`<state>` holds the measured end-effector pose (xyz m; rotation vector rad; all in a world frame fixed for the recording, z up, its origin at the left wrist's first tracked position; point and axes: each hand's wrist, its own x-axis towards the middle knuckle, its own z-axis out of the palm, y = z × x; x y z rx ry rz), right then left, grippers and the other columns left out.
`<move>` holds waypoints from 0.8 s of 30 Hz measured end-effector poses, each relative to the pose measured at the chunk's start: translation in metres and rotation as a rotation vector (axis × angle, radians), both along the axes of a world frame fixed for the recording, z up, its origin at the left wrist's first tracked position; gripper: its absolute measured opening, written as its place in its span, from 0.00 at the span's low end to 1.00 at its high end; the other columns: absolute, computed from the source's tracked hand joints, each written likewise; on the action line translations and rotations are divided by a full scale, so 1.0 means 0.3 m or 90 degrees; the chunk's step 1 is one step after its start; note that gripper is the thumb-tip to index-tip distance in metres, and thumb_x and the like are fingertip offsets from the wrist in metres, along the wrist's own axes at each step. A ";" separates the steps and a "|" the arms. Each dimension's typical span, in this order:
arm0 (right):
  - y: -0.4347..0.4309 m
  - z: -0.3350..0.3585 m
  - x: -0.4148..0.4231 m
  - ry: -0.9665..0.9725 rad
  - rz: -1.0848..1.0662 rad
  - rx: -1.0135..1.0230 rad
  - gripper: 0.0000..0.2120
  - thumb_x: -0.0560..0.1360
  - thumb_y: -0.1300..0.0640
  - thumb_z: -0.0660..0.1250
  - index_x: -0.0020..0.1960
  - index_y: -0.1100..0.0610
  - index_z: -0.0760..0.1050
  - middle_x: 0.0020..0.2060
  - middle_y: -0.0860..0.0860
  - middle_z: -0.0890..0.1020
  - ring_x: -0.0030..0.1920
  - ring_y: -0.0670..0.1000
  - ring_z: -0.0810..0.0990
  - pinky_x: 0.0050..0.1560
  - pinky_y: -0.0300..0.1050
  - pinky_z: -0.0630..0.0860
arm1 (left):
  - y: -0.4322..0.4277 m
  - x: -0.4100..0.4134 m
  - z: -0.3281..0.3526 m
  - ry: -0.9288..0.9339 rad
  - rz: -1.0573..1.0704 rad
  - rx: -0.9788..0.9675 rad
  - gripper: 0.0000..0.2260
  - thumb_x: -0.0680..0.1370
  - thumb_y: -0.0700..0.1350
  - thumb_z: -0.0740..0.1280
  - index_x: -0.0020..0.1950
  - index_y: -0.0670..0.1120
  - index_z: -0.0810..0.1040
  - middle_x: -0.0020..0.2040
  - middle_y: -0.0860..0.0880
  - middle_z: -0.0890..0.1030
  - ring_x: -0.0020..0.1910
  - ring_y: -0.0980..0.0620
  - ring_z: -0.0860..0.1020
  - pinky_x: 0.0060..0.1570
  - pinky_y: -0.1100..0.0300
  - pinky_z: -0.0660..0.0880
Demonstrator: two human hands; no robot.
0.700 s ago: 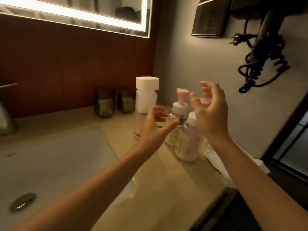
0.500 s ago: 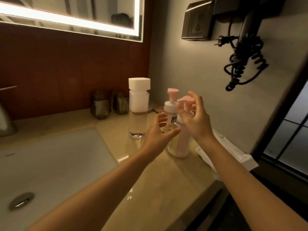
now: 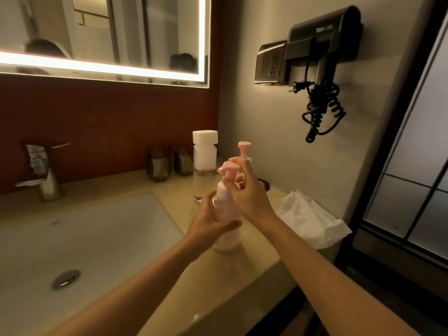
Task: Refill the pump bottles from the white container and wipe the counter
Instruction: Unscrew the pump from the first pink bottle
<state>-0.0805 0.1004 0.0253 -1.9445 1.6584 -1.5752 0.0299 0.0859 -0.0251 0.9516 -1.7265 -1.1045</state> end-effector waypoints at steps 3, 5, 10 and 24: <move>0.055 -0.009 0.075 0.020 0.018 -0.015 0.20 0.77 0.54 0.63 0.67 0.51 0.64 0.53 0.52 0.78 0.46 0.46 0.77 0.43 0.32 0.74 | 0.065 0.071 0.003 -0.011 0.026 -0.015 0.34 0.67 0.46 0.76 0.67 0.53 0.60 0.58 0.55 0.70 0.55 0.55 0.71 0.45 0.64 0.72; 0.087 -0.007 0.121 0.018 0.035 -0.017 0.20 0.77 0.54 0.64 0.66 0.51 0.64 0.53 0.53 0.80 0.46 0.47 0.78 0.43 0.35 0.76 | 0.107 0.119 0.003 -0.009 0.044 -0.018 0.35 0.67 0.47 0.76 0.68 0.52 0.60 0.59 0.55 0.70 0.55 0.54 0.71 0.50 0.60 0.73; 0.158 -0.004 0.223 0.018 0.071 -0.019 0.20 0.77 0.56 0.64 0.67 0.53 0.64 0.58 0.53 0.78 0.51 0.53 0.80 0.48 0.42 0.79 | 0.167 0.210 -0.010 -0.014 0.080 -0.022 0.35 0.66 0.47 0.76 0.67 0.52 0.61 0.61 0.51 0.73 0.55 0.52 0.74 0.53 0.53 0.74; 0.211 0.037 0.256 -0.013 0.137 0.122 0.31 0.74 0.53 0.67 0.72 0.50 0.55 0.68 0.53 0.68 0.63 0.55 0.72 0.60 0.51 0.74 | 0.193 0.256 -0.004 -0.025 0.070 -0.024 0.36 0.67 0.45 0.76 0.68 0.51 0.60 0.62 0.50 0.72 0.58 0.51 0.73 0.56 0.52 0.74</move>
